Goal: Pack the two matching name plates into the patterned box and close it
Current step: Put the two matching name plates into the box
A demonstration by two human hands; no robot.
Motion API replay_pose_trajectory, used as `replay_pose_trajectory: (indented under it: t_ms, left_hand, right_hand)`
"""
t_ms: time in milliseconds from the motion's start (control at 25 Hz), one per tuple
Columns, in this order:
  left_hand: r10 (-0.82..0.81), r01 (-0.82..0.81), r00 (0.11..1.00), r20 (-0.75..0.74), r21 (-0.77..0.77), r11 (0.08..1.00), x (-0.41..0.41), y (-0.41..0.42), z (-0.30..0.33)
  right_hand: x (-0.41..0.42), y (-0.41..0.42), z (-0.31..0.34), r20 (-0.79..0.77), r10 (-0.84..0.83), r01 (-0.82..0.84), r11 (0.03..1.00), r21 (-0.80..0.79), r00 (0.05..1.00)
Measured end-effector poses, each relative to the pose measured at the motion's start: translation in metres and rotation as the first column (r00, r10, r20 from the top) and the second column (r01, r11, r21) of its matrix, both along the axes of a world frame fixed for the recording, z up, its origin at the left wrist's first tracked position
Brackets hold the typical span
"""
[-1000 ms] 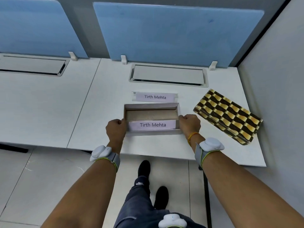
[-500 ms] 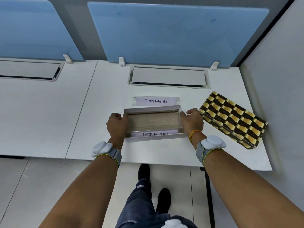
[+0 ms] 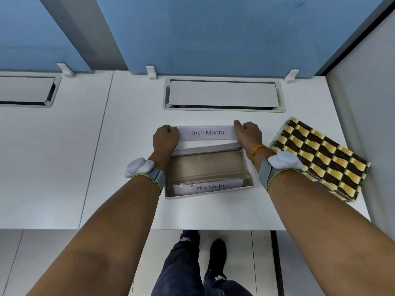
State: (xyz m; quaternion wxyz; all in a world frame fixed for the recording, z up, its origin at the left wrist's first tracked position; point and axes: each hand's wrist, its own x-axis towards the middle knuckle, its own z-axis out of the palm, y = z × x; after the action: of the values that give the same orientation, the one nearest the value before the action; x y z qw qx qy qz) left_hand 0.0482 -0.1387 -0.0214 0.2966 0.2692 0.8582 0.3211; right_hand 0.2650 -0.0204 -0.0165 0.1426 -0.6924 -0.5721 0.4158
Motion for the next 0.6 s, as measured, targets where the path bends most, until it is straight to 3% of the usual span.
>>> replay_pose_trajectory:
  t_ms: [120,280,440,600]
  left_hand:
    - [0.05,-0.038,0.995,-0.09,0.13,0.991,0.003,-0.009,0.014]
    - [0.236,-0.191,0.965,-0.118,0.306,0.933,0.022,-0.052,0.045]
    - [0.317,-0.268,0.941,-0.116,0.313,0.911,0.048,-0.095,0.048]
    - [0.314,-0.281,0.941,-0.129,0.226,0.933,0.066,-0.121,0.033]
  right_hand:
    - [0.005,-0.009,0.017,-0.08,-0.124,0.137,0.973,0.184,0.989]
    - [0.014,-0.048,0.049,-0.185,-0.14,0.198,0.915,0.353,0.973]
    - [0.031,-0.082,0.049,-0.207,-0.141,0.208,0.914,0.349,0.968]
    - [0.046,-0.097,0.034,-0.137,-0.087,0.118,0.964,0.237,0.987]
